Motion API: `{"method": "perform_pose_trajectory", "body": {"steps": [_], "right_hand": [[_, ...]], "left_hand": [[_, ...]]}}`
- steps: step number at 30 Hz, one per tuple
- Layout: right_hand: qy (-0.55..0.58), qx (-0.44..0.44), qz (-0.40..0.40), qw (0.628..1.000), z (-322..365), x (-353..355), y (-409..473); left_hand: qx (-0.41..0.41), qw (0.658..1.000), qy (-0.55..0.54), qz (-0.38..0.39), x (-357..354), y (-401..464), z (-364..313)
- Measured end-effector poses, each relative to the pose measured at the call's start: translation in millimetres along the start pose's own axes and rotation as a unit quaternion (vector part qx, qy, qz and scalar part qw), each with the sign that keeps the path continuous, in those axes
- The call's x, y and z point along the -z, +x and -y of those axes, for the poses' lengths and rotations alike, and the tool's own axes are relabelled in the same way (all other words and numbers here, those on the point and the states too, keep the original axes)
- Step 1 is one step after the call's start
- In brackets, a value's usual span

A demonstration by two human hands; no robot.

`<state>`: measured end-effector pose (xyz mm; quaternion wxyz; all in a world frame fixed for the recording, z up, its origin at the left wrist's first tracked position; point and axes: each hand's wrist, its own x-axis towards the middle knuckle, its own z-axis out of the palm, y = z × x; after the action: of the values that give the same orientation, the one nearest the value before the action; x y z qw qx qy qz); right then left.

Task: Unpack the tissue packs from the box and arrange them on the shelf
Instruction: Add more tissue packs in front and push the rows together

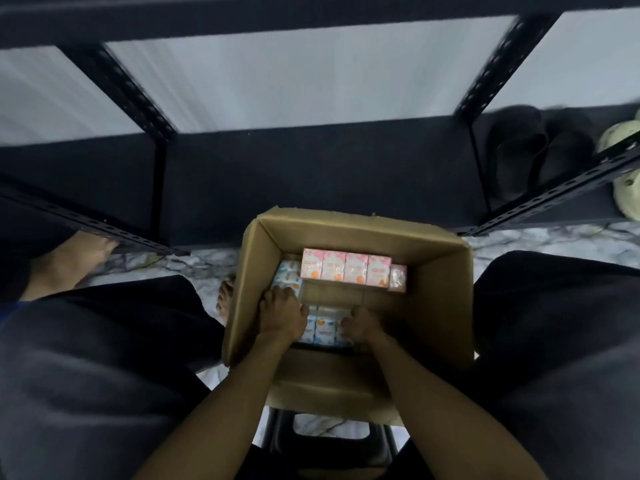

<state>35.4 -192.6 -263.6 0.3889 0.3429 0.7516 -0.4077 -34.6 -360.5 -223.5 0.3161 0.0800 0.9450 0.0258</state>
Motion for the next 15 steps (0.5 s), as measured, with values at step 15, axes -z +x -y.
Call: {"method": "perform_pose_trajectory", "body": {"steps": [15], "right_hand": [[-0.044,0.002,0.024,0.999,-21.8,-22.8,52.0]], "left_hand": [[0.221,0.909,-0.351,0.052,-23.9,43.9,2.4]]}}
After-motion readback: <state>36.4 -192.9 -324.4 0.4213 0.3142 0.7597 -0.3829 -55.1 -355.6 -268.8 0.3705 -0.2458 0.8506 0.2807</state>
